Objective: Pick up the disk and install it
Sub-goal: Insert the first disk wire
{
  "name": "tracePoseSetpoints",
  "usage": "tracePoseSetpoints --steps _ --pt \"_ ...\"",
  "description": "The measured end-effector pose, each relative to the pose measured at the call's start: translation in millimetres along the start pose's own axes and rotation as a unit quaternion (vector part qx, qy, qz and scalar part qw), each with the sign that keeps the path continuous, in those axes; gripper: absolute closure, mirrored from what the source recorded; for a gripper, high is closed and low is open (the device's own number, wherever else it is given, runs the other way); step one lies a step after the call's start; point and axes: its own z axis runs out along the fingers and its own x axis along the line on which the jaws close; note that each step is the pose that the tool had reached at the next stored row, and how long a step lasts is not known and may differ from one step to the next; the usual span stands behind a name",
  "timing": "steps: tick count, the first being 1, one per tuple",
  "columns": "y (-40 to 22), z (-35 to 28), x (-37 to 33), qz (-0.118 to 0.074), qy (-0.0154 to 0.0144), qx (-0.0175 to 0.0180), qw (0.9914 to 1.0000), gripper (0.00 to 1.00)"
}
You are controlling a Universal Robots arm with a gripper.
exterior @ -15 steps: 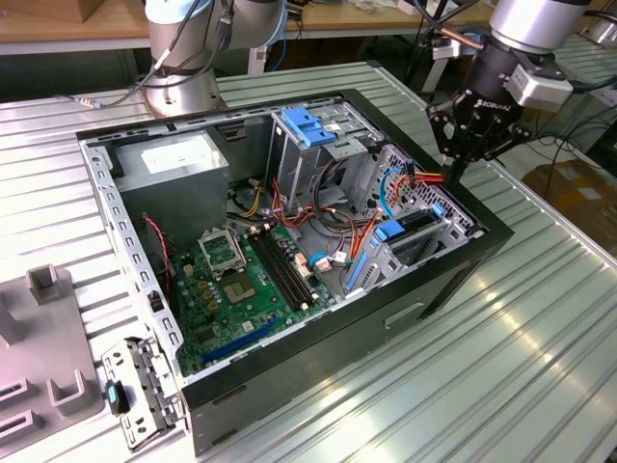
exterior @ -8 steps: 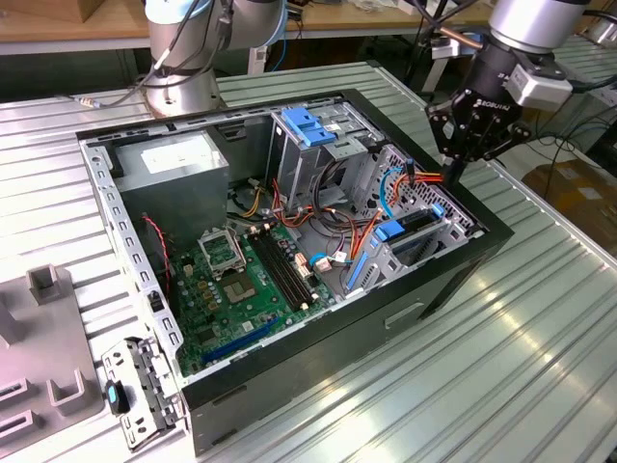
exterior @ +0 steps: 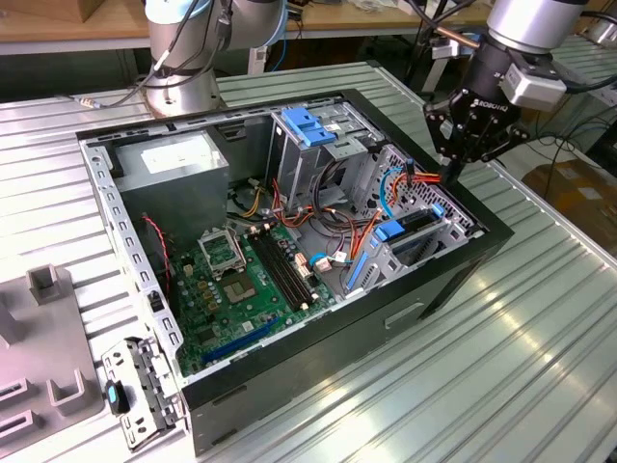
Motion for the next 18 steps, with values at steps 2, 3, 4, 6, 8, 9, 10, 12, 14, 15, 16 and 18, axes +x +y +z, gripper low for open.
tracePoseSetpoints --steps 2,3,4,6,8,9,10,12,14,15,16,18 --pt "0.0 0.1 0.0 0.014 -0.0007 -0.0007 0.99991 0.84" --pt "0.0 0.0 0.0 0.019 -0.001 -0.001 0.99982 0.84" --pt "0.0 0.0 0.0 0.024 -0.0012 -0.0012 0.9997 0.84" --pt "0.5 0.1 -0.6 0.028 -0.0015 -0.0014 0.9996 0.84" --pt "1.7 0.0 -2.1 0.03 -0.0015 -0.0015 0.99955 0.84" --pt "1.9 0.0 -2.3 0.031 -0.0016 -0.0015 0.99953 0.84" --pt "1.9 0.0 -2.3 0.033 -0.0017 -0.0017 0.99945 0.84" --pt "1.9 0.0 -2.4 0.038 -0.0019 -0.0019 0.99926 0.84" --pt "2.0 0.0 -2.5 0.05 -0.0025 -0.0025 0.99874 0.84" --pt "1.9 0.0 -2.5 0.058 -0.0029 -0.0029 0.99833 0.84" --pt "1.9 0.0 -2.5 0.064 -0.0032 -0.0033 0.99793 0.84" --pt "1.9 0.0 -2.5 0.078 -0.0039 -0.004 0.9969 0.84"
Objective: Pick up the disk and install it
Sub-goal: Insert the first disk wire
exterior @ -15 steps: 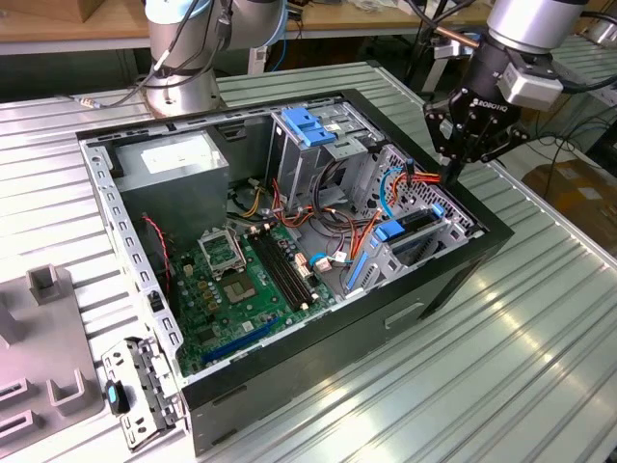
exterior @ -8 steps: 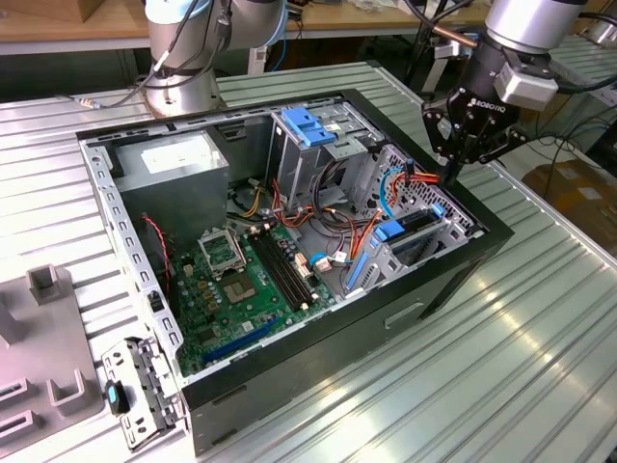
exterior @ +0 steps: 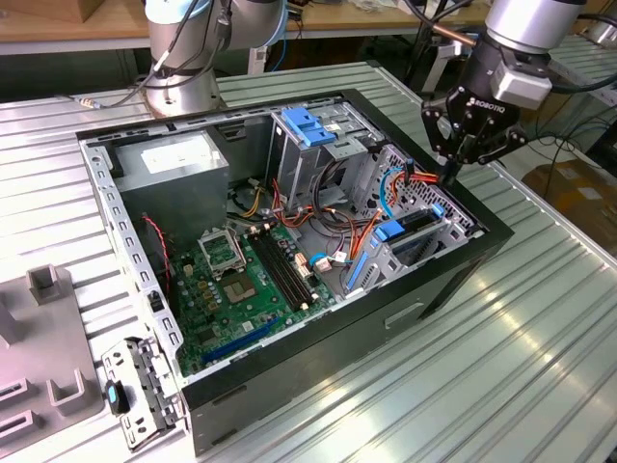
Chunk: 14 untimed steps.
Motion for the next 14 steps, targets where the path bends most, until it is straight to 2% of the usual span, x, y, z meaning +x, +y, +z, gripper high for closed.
tracePoseSetpoints --steps 2,4,7,10,12,13,14 --pt "0.0 0.1 0.0 0.015 -0.0008 -0.0008 0.99988 0.84" --pt "0.0 0.1 0.0 0.034 -0.0017 -0.0017 0.99941 0.84" --pt "0.0 0.0 0.0 0.056 -0.0028 -0.0028 0.99845 0.84" --pt "2.8 0.1 -2.4 0.069 -0.0034 -0.0035 0.99761 0.84" --pt "2.9 0.1 -2.7 0.089 -0.0044 -0.0045 0.99599 0.84" --pt "2.9 0.0 -2.6 0.105 -0.0051 -0.0054 0.99444 0.84" --pt "2.9 0.1 -2.6 0.113 -0.0056 -0.0057 0.99355 0.84"
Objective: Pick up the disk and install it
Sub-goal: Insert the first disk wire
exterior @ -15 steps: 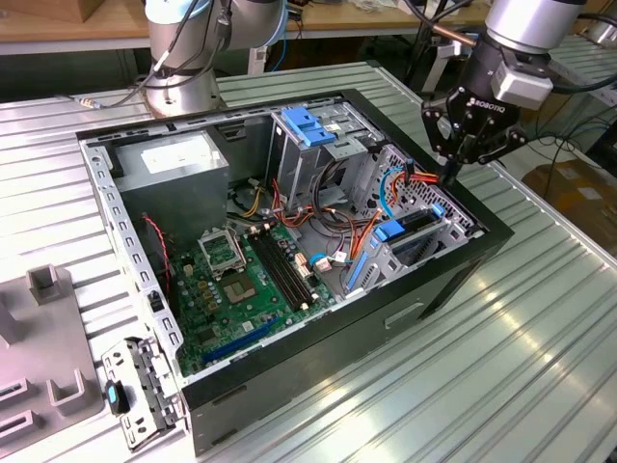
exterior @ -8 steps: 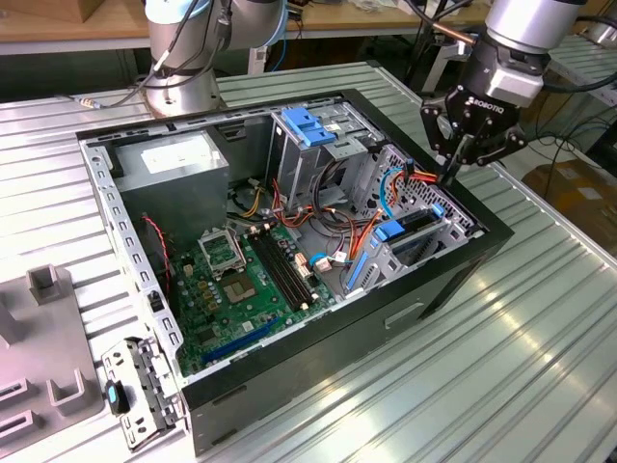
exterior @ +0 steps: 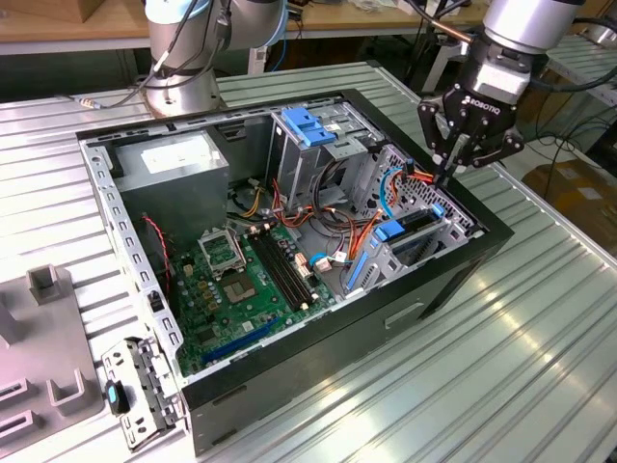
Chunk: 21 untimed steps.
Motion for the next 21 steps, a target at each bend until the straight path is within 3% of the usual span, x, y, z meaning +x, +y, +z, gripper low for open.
tracePoseSetpoints --steps 5,9,16,18,21 --pt "0.0 0.1 0.0 0.036 -0.0018 -0.0018 0.99934 0.84" --pt "0.0 0.2 0.0 0.063 -0.0031 -0.0032 0.99798 0.84" --pt "0.0 0.8 0.0 0.11 -0.0051 -0.0057 0.99392 0.84" --pt "-0.1 1.4 0.0 0.125 -0.0055 -0.0067 0.99206 0.84" --pt "1.4 2.3 -0.9 0.134 -0.0026 -0.0085 0.99094 0.84"
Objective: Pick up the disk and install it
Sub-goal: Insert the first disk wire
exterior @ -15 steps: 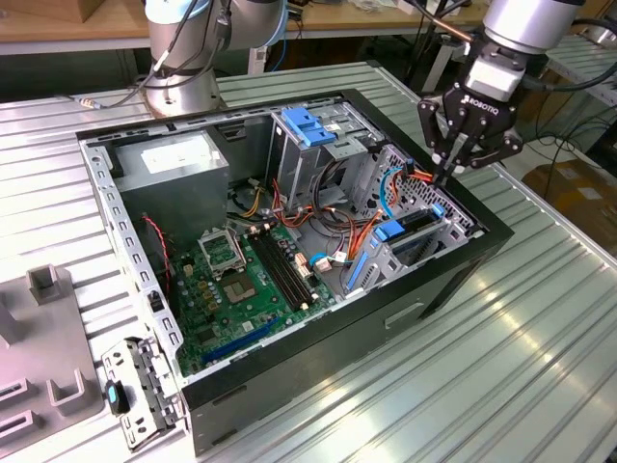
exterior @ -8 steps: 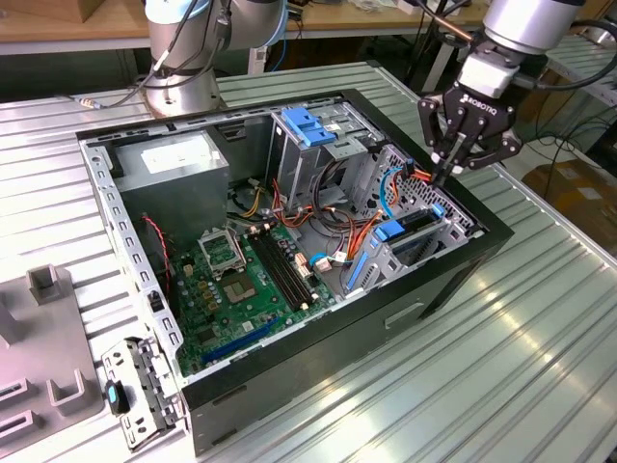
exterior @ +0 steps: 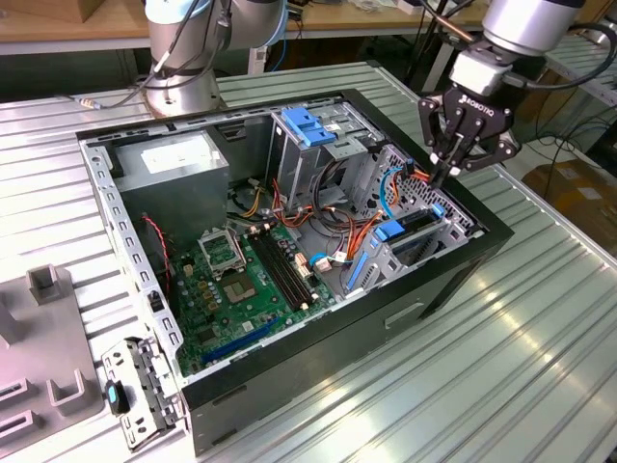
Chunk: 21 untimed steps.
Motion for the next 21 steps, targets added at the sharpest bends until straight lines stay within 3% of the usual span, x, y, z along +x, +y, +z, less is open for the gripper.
tracePoseSetpoints --steps 7,15,19,21 --pt "1.7 0.5 -0.5 0.03 -0.0011 -0.0019 0.99953 0.84" --pt "15.9 2.0 -4.0 0.04 -0.0017 -0.0024 0.9992 0.84" --pt "17.9 3.3 -4.7 0.06 -0.0027 -0.0037 0.99817 0.84" --pt "18.0 4.5 -4.8 0.079 -0.0037 -0.0048 0.99684 0.84"
